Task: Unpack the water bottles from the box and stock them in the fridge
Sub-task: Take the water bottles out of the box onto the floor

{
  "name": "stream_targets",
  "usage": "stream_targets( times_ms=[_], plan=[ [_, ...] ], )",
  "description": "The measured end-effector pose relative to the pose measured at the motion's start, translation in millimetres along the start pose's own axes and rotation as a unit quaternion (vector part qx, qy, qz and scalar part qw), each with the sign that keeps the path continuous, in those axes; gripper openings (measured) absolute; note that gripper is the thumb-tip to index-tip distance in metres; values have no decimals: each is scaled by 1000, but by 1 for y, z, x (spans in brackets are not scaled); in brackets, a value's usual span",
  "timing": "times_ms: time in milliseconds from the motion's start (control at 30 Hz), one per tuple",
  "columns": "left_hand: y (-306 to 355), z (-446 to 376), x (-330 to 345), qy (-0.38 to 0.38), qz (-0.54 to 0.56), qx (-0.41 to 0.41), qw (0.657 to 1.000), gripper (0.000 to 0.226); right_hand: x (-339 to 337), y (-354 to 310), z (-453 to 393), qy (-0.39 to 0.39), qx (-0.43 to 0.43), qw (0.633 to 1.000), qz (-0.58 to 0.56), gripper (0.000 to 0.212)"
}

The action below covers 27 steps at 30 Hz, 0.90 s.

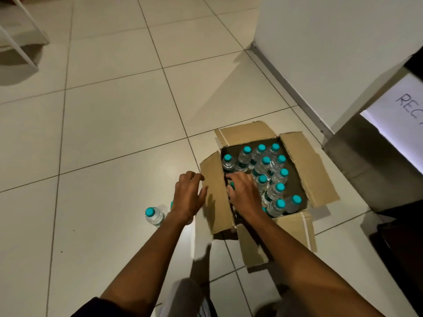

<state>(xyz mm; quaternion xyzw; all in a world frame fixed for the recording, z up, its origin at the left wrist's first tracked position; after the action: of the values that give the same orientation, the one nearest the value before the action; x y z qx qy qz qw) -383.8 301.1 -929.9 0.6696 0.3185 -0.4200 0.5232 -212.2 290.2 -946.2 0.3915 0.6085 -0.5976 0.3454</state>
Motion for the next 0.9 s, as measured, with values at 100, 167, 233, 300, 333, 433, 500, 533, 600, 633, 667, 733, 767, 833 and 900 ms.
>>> stream_targets(
  times_ms=[100,167,233,300,333,433,500,533,600,633,667,733,767,833,900],
  plan=[
    [35,-14,24,-32,2,40,999,32,-9,37,6,-4,34,999,36,37],
    [52,-21,41,-55,8,55,997,31,-10,56,11,-13,57,997,47,39],
    [65,-25,55,-79,11,60,995,34,-8,71,15,-27,71,995,59,42],
    [72,-27,71,-107,-2,63,992,41,-4,81,17,-46,74,994,72,43],
    [74,-28,77,-120,-15,65,991,44,-3,85,18,-53,75,993,73,43],
    [76,-32,92,-143,-59,63,986,46,-1,89,19,-58,73,994,50,45],
    [76,-34,98,-144,-84,58,984,47,1,88,18,-57,68,996,31,47],
    [76,-34,100,-141,-98,56,984,48,2,87,18,-57,67,996,23,47],
    [78,-34,102,-134,-124,53,982,51,3,85,18,-56,68,996,12,47],
    [79,-34,104,-133,-135,53,981,51,4,85,18,-54,72,996,7,47],
    [80,-33,105,-132,-143,51,980,50,4,85,19,-53,75,996,3,47],
    [84,-32,108,-132,-155,47,978,44,4,84,19,-52,82,995,0,44],
    [85,-30,109,-133,-158,47,977,40,5,83,19,-57,83,995,0,43],
    [88,-27,112,-137,-158,56,976,34,7,79,21,-77,81,994,5,44],
    [88,-24,111,-130,-138,64,980,32,9,79,23,-98,83,992,7,49]
  ],
)
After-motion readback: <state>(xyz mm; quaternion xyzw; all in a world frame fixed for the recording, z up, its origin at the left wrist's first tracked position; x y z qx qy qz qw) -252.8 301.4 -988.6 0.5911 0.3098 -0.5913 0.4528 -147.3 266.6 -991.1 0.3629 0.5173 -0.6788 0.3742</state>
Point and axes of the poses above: each hand's wrist, its own z-axis away from the middle knuckle, its own x-axis out of the palm, y = z × x, the point moved 8 cm from there along -z, towards the middle knuckle, and after that the axes turned 2 degrees about x, right-handed, at the moved point
